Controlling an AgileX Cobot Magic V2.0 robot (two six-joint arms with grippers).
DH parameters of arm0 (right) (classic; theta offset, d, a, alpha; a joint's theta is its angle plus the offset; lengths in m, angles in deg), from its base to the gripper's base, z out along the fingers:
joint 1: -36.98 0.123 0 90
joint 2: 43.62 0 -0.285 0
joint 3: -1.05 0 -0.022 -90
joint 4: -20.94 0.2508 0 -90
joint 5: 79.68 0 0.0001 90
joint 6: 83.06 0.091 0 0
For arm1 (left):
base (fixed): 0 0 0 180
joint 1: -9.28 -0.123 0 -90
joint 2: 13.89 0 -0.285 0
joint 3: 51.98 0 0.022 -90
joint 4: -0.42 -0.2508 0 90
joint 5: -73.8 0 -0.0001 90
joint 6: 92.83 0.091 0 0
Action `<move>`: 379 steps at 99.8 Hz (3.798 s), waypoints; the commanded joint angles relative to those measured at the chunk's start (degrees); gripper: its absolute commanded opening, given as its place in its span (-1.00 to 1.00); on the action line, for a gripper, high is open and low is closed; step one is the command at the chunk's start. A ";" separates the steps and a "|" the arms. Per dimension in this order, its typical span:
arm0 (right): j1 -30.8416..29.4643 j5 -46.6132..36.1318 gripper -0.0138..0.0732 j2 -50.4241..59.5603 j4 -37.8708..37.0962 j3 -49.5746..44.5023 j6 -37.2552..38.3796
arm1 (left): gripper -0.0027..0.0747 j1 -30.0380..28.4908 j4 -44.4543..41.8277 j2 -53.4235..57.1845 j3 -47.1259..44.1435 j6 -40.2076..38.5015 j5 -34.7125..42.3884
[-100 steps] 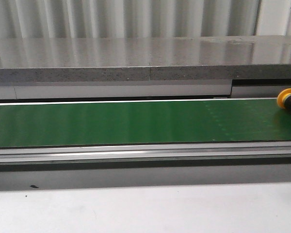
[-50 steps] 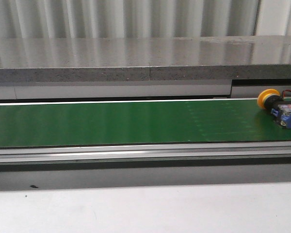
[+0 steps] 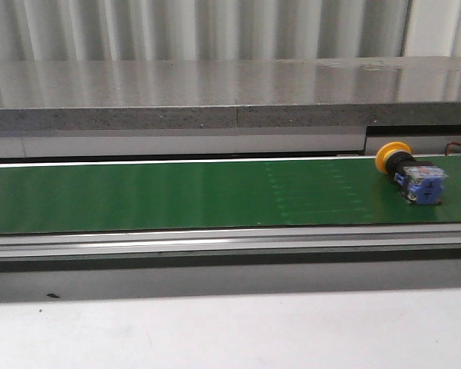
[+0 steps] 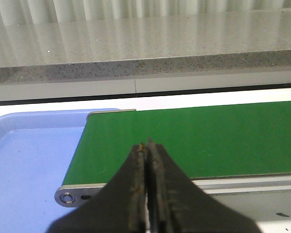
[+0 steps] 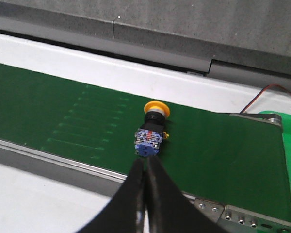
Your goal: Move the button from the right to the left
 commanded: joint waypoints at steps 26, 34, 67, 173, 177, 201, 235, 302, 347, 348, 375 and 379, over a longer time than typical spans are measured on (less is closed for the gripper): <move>0.11 -5.13 -0.84 11.79 0.05 -5.27 -0.54 | -0.99 0.45 0.41 1.93 -2.27 0.04 5.00; 0.11 -4.71 -0.84 12.33 0.05 -5.28 -0.54 | -0.99 0.45 0.41 1.93 -2.27 0.04 5.32; 0.11 -4.71 -0.84 12.33 0.05 -5.28 -0.54 | -0.99 0.45 1.19 1.06 5.89 0.04 4.00; 0.11 -4.71 -0.84 12.33 0.05 -5.28 -0.54 | 0.48 0.45 4.51 -36.79 30.90 2.15 -19.50; 0.11 -4.71 -0.84 12.33 0.05 -5.28 -0.54 | 0.48 0.45 5.81 -36.93 31.27 2.15 -18.86; 0.11 -4.71 -0.84 12.33 0.05 -5.28 -0.54 | 0.48 0.45 20.34 -43.33 36.94 5.25 -23.13; 0.11 -4.71 -0.84 12.33 0.05 -5.28 -0.54 | 0.48 0.73 43.11 -59.74 46.86 18.06 -31.62; 0.11 -4.71 -0.84 12.33 0.05 -5.28 -0.54 | 0.48 21.98 35.55 -87.86 71.17 0.55 -33.96; 0.11 -4.71 -0.84 12.33 0.05 -5.28 -0.54 | 0.48 30.18 12.00 -99.63 85.69 -19.71 -50.92; 0.11 -4.71 -0.84 12.33 0.05 -5.28 -0.54 | 0.48 30.14 11.54 -99.81 85.83 -19.81 -50.94; 0.11 -4.71 -0.84 12.33 0.05 -5.28 -0.54 | 0.48 30.23 10.73 -103.76 86.28 -21.17 -50.26; 0.11 -4.71 -0.84 12.33 0.05 -5.28 -0.54 | 0.48 30.22 10.73 -104.38 86.28 -21.17 -49.98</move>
